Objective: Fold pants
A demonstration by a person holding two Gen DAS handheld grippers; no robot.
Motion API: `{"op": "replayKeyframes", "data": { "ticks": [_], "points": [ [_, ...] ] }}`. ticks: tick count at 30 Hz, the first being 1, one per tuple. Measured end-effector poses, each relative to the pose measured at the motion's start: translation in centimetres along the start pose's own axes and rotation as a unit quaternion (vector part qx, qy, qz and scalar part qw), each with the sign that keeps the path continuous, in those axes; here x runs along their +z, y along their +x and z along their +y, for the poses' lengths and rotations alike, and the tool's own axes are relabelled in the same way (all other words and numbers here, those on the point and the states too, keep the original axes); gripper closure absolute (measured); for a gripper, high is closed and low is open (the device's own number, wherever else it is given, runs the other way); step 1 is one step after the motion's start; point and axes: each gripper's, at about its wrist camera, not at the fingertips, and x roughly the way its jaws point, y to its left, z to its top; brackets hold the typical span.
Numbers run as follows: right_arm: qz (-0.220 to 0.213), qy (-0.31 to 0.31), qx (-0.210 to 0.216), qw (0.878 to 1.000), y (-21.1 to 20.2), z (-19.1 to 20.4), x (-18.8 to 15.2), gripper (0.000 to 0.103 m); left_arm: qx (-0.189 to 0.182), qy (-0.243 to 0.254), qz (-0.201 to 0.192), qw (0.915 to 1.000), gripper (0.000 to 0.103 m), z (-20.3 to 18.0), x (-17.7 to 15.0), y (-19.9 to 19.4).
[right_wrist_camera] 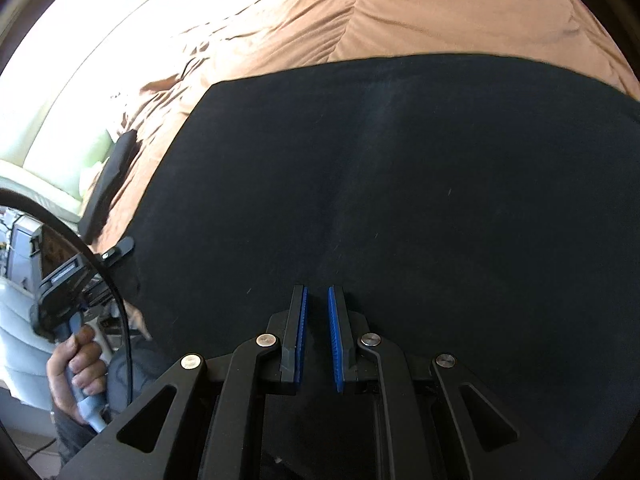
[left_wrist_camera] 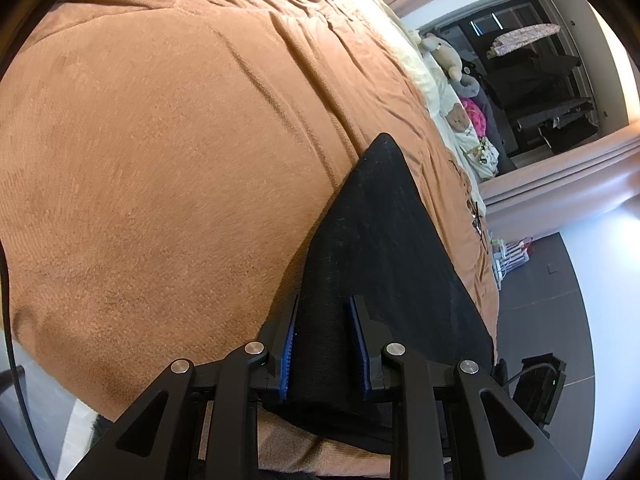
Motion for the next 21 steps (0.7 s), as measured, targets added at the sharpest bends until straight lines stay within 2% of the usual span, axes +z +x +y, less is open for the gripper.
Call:
{"op": "replayKeyframes", "data": {
  "ticks": [11,15,21],
  "points": [
    [0.055,-0.027,0.026,0.998,1.7,2.1,-2.6,0.095,-0.006,-0.012,0.004,0.9999,0.077,0.4,0.3,0.0],
    [0.035,-0.023,0.005,0.999,1.5,1.7,-1.3,0.095,-0.003,-0.012,0.003,0.9999,0.077,0.4,0.4,0.0],
    [0.006,0.011,-0.004,1.0,2.3,-0.1,2.2,0.096,-0.003,-0.013,0.003,0.9999,0.077,0.4,0.4,0.1]
  ]
}}
